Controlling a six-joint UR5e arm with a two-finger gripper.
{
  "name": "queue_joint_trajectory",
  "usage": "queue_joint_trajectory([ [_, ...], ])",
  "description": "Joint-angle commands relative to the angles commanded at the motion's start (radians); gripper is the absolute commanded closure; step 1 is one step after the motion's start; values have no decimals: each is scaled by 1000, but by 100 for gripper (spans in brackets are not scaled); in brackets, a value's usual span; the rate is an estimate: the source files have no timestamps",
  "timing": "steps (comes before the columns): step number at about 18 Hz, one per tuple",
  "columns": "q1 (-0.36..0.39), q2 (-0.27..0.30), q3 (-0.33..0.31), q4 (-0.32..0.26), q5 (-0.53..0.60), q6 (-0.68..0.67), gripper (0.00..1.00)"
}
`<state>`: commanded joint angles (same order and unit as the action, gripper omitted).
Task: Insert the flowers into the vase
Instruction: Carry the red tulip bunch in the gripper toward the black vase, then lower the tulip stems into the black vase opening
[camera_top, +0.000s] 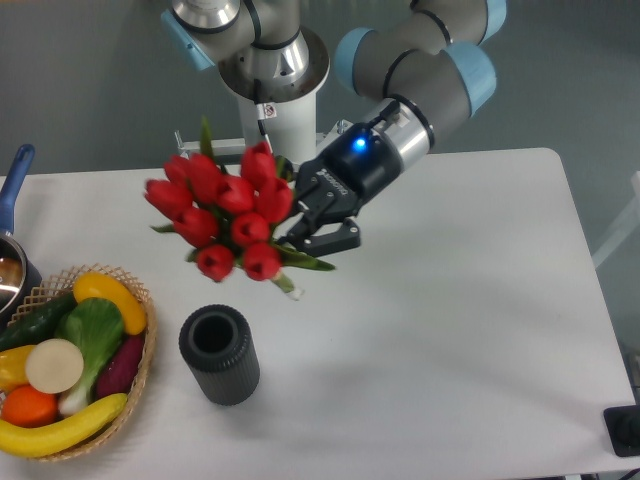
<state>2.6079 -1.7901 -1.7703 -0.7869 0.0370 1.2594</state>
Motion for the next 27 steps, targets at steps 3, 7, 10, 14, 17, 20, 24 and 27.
queue_joint_trajectory([
  [3,-43,-40,47,0,-11,2,68],
  [7,-83,-84,86,0,-11,8,68],
  [10,-103,-107,110,6,-11,11,68],
  [14,-104,-130,104,6,-8,11,68],
  [17,-106,-132,87,8,-6,18,68],
  [20,-106,-144,63,8,-3,20,68],
  [24,-106,-147,37,8,0,34,68],
  [27,-106,-163,12,8,1,75,68],
])
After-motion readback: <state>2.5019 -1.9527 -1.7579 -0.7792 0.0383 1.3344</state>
